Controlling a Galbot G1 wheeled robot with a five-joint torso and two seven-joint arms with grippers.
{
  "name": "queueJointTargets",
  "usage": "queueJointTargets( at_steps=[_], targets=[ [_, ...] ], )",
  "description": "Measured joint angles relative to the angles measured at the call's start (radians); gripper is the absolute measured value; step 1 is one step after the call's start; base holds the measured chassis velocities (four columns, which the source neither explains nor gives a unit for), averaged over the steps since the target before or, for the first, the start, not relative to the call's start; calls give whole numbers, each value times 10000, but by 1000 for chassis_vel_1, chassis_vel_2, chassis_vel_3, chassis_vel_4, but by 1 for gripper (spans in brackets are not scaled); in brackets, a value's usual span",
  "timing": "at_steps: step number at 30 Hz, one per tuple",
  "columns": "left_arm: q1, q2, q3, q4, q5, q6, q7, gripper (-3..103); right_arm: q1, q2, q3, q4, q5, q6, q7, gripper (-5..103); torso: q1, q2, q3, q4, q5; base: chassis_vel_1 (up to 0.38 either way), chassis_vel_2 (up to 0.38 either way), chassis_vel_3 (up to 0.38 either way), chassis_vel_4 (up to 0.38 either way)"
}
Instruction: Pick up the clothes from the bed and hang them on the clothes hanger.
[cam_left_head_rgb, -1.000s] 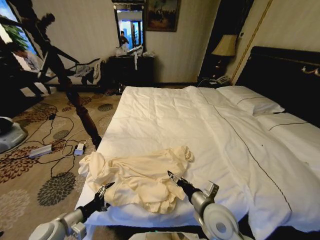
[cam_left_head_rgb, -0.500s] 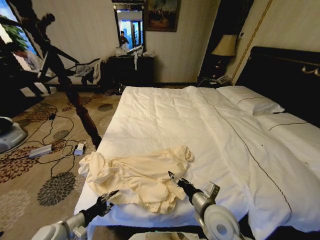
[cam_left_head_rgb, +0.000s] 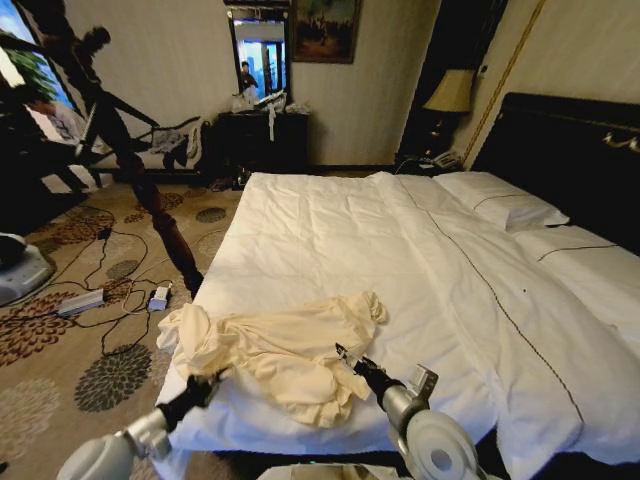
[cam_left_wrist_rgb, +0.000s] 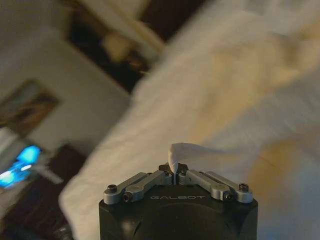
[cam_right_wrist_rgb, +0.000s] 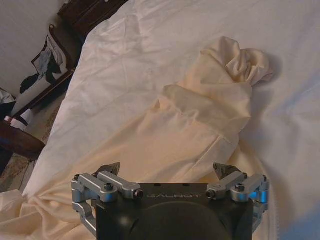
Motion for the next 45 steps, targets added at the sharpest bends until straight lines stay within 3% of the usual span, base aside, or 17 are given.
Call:
queueJointTargets(
  at_steps=[3,4,5,7,13,17,27,37,43,45],
  targets=[
    [-836,198,-33,-9,-2167,580,-521,0,-4,37,-28,-24,-16,4,1,100,0,0,0,-3,0,0,0,0,0],
    [-836,198,-33,-9,-2167,580,-521,0,-4,37,-28,-24,-16,4,1,100,0,0,0,-3,0,0,0,0,0],
    [-1223,254,-80,87,-2973,881,-786,0,-4,76,-68,-52,-37,3,0,100,0,1,0,-3,2,0,0,0,0],
    [-1696,266,-117,442,-3635,1200,-1029,0,-18,128,-158,-113,-115,-29,-2,100,0,1,0,-1,2,0,0,0,0],
    [-2214,-72,141,1798,-3661,1357,-1177,0,-149,224,-420,-247,-349,-283,2,100,0,0,0,3,-3,0,0,0,0],
    [-2488,-555,316,2841,-3432,1140,-1176,0,-331,222,-641,-366,-527,-616,62,100,0,0,0,2,-1,0,0,0,0],
    [-2427,-604,230,2922,-3351,869,-1028,0,-147,273,-1462,-874,-471,-807,-117,100,0,0,0,0,1,0,0,0,0],
    [-2257,-463,159,2554,-3314,848,-1021,0,403,291,-1589,-1266,506,-963,289,100,0,0,0,1,1,0,0,0,0],
    [-2286,-461,209,2470,-3287,884,-1038,0,519,364,-1626,-1508,618,-896,338,103,0,0,0,0,1,0,0,0,0],
    [-2288,-464,214,2456,-3269,892,-1053,0,577,406,-1641,-1551,618,-899,340,100,0,0,0,0,1,0,0,0,0]
  ],
)
